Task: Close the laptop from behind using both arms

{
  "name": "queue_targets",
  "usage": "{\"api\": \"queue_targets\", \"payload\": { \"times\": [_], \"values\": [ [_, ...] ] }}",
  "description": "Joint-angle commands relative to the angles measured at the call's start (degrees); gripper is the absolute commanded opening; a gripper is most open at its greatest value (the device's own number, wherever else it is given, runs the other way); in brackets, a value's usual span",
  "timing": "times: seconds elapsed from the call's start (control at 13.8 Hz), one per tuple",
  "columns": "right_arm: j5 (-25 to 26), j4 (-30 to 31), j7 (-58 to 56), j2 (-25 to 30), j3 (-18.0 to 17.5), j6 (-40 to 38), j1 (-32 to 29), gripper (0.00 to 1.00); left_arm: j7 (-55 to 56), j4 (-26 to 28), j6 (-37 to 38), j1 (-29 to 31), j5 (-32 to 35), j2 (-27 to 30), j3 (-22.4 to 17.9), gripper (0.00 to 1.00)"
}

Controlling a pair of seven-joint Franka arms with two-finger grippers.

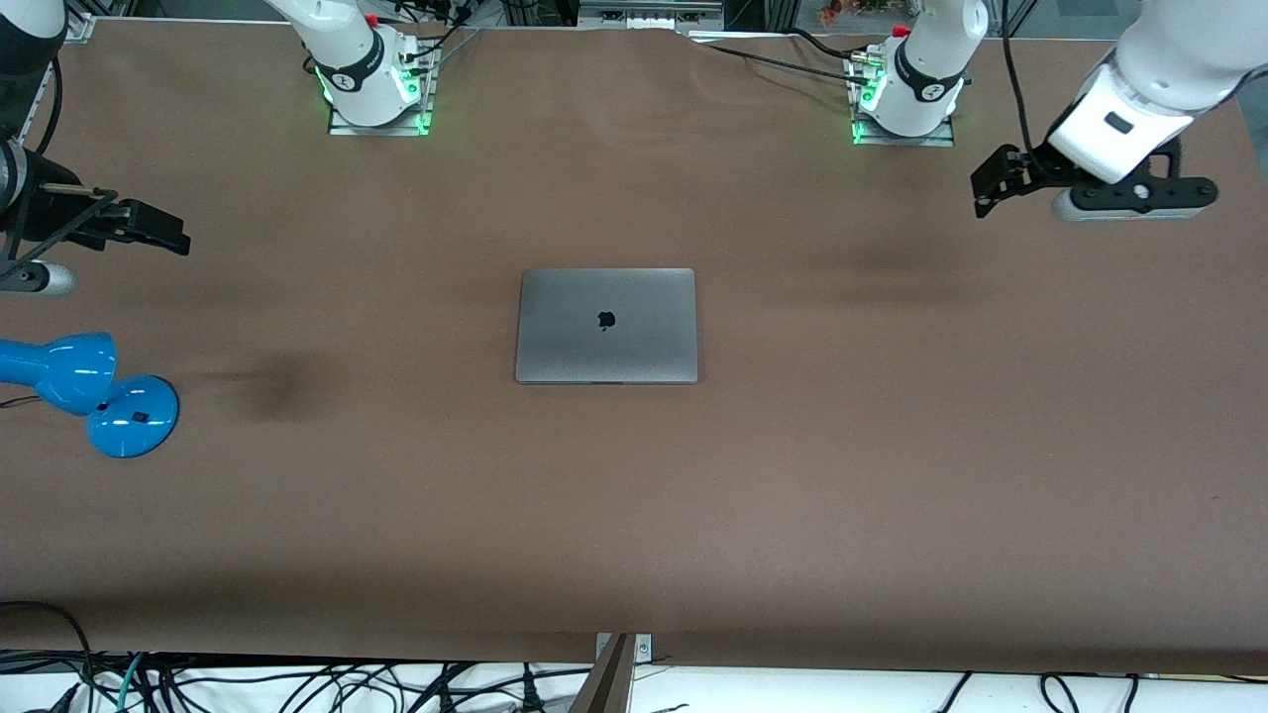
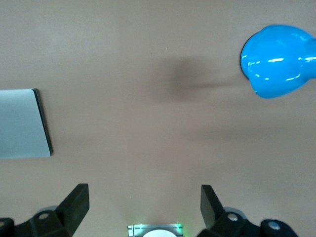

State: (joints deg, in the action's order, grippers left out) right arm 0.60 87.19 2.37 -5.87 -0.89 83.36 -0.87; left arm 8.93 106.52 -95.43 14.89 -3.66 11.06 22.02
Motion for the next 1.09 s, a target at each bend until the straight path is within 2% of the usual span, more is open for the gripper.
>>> {"api": "queue_targets", "payload": {
  "times": [0.0,0.07,0.22,0.36,0.51,1.01],
  "values": [
    [-0.9,0.8,-0.6,1.1,-0.2,-0.8,-0.4,1.0,-1.1,-7.6,2.0,-1.0,3.9,-5.1,-0.1,1.0],
    [-0.4,0.6,-0.6,1.4,-0.2,-1.0,-0.4,1.0,-0.9,-9.5,2.6,-3.8,4.9,-6.6,-2.3,1.0],
    [-0.5,0.6,-0.4,1.6,-0.3,-2.4,-0.4,1.0,-0.7,-12.4,4.2,-10.8,5.0,-8.3,-9.8,1.0],
    [-0.3,0.6,-0.3,2.3,-0.3,-2.8,-0.3,1.0,-0.6,-14.0,5.2,-15.0,5.0,-9.0,-13.2,1.0],
    [-0.3,0.6,-0.3,3.0,-0.3,-3.2,-0.3,1.0,-0.6,-14.5,5.2,-16.7,5.1,-9.6,-15.1,1.0],
    [-0.4,0.5,-0.6,4.1,-0.3,-3.2,-0.3,1.0,-0.7,-15.1,5.7,-15.9,6.0,-11.1,-15.0,1.0]
  ]
}}
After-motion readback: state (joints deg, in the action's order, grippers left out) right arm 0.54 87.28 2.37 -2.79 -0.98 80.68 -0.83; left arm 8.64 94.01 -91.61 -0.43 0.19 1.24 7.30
